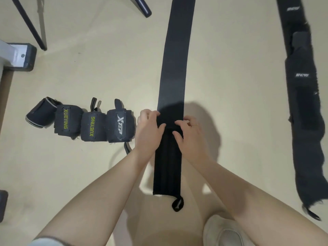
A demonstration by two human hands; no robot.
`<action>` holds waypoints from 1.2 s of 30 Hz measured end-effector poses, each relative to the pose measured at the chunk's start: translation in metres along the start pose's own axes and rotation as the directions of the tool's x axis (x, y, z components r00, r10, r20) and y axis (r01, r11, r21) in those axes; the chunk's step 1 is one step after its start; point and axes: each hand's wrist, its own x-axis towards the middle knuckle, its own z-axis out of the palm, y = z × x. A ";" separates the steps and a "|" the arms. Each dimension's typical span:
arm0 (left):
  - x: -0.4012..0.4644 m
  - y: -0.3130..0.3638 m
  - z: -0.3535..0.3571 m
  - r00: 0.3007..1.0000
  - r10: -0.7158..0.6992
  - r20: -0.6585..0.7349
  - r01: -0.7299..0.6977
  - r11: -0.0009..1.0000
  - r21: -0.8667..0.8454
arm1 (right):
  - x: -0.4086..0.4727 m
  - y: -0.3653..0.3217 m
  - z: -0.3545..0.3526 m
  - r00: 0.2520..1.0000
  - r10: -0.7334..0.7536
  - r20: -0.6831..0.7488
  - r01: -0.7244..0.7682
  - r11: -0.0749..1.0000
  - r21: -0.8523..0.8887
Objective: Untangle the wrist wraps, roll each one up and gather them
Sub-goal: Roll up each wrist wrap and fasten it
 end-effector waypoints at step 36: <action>-0.118 -0.070 0.016 0.687 0.409 0.601 -0.586 0.801 0.125 | -0.140 0.014 0.041 0.945 0.139 0.297 -0.146 0.989 0.003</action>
